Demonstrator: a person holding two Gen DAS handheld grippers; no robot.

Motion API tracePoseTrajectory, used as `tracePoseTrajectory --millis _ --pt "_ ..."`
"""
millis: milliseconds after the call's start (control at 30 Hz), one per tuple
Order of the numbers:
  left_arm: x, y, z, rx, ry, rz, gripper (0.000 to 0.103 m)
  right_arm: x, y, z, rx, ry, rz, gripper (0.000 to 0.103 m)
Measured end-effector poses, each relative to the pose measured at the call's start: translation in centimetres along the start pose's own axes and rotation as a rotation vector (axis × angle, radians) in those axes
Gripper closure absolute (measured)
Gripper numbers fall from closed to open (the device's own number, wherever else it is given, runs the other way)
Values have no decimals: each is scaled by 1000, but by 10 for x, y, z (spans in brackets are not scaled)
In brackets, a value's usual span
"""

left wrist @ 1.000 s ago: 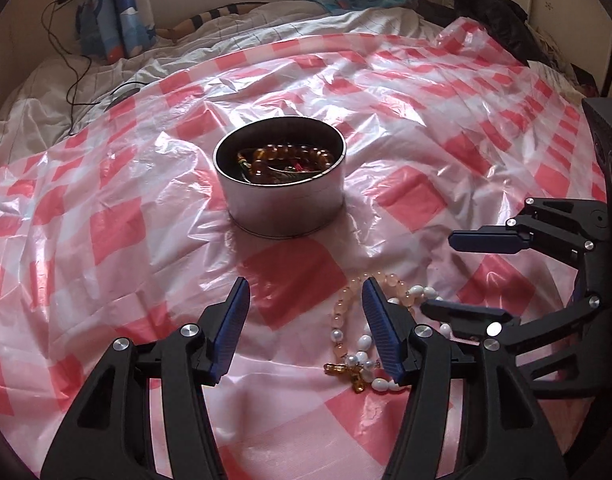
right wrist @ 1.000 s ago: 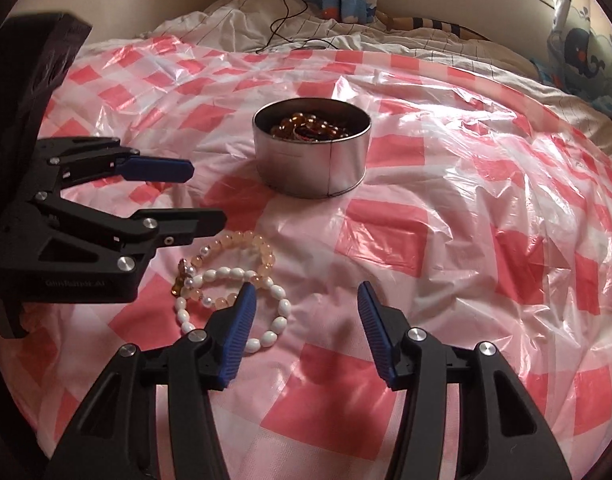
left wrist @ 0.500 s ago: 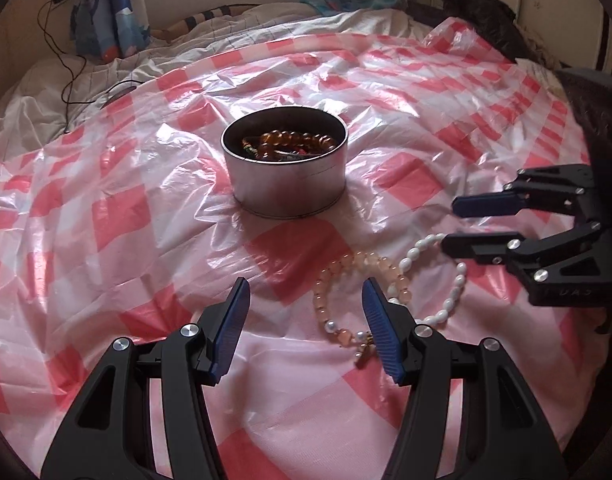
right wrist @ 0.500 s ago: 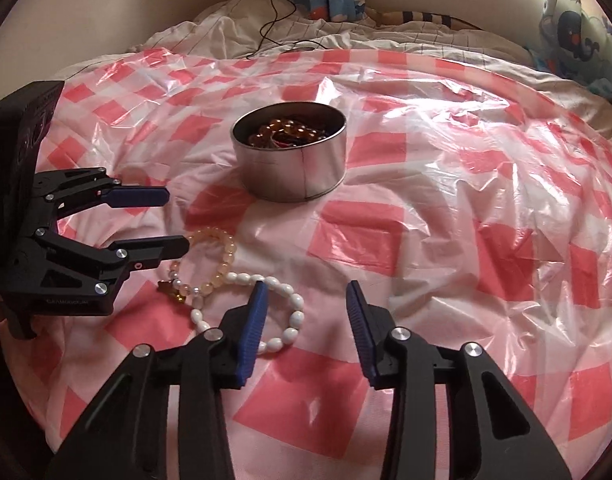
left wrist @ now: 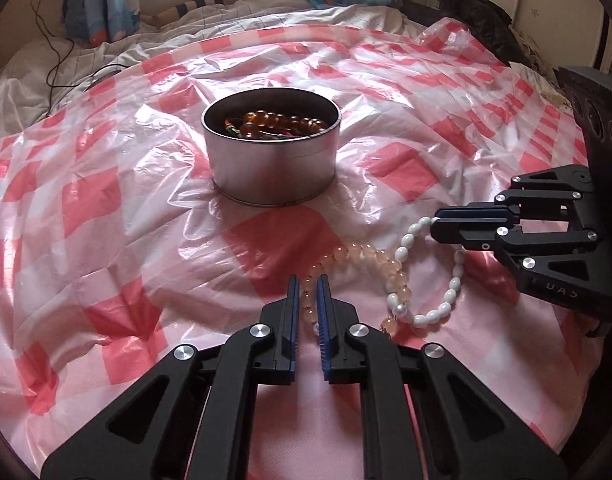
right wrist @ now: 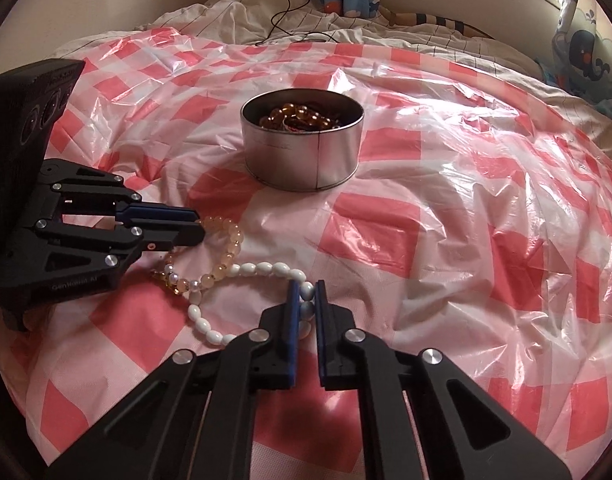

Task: Organize jewelry
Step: 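Grasp the pale pink bead bracelet with the left gripper while the right gripper grasps the white bead bracelet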

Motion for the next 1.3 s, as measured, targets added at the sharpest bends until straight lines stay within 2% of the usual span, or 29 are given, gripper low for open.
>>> tracePoseTrajectory --millis 100,133,167,233,300,367,400,433,467,500,667,867,1033,1100,1233,1300 --pt "1 4 -2 -5 13 27 94 0 -4 -1 5 6 -18 92" --pt "0 3 -4 -7 22 27 91 -1 -3 -2 13 15 -18 86" --pt "-1 2 -5 -12 28 22 90 -1 -3 -2 12 13 -16 75" --pt "-4 -3 -7 -31 43 8 70 -2 -1 -3 11 18 -4 73" --pt "-8 -9 -9 -26 50 -25 61 -4 2 -6 9 36 11 77" --pt "-10 -12 -10 0 45 -49 62 -5 6 -8 5 44 29 85" --pt "-9 -12 -9 -4 43 -45 67 -5 6 -8 2 43 33 90" --pt "-8 -11 -8 -7 43 -36 85 -4 6 -8 -1 40 31 93" --pt "-7 -8 -8 -6 40 -25 93 -4 5 -7 -4 36 24 95" --pt "-5 -6 -6 -6 34 -18 96 -3 3 -6 -9 27 17 95" --pt "10 1 7 14 -46 14 96 8 -15 10 -20 -55 -57 95" --pt "13 8 6 31 -52 32 96 12 -30 13 -45 -79 -111 95" --pt "4 12 -6 40 9 50 95 3 -30 1 -28 -12 -122 93" --pt "3 14 -7 34 21 60 93 2 -31 1 -32 -15 -125 73" --pt "0 15 -10 31 34 64 88 -3 -27 -4 -24 18 -113 73" --pt "-1 14 -11 41 34 54 88 -5 -23 -7 -29 35 -88 80"
Point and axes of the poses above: each gripper's, at about its wrist camera, not at the fingertips, and z roughly against the way its jaws point, y to its left, x to its top, the point moved 10 cm from there along -z, roughly the way its jaws point, and after that the axes turned 13 degrees about z, right-handed, at the moved point
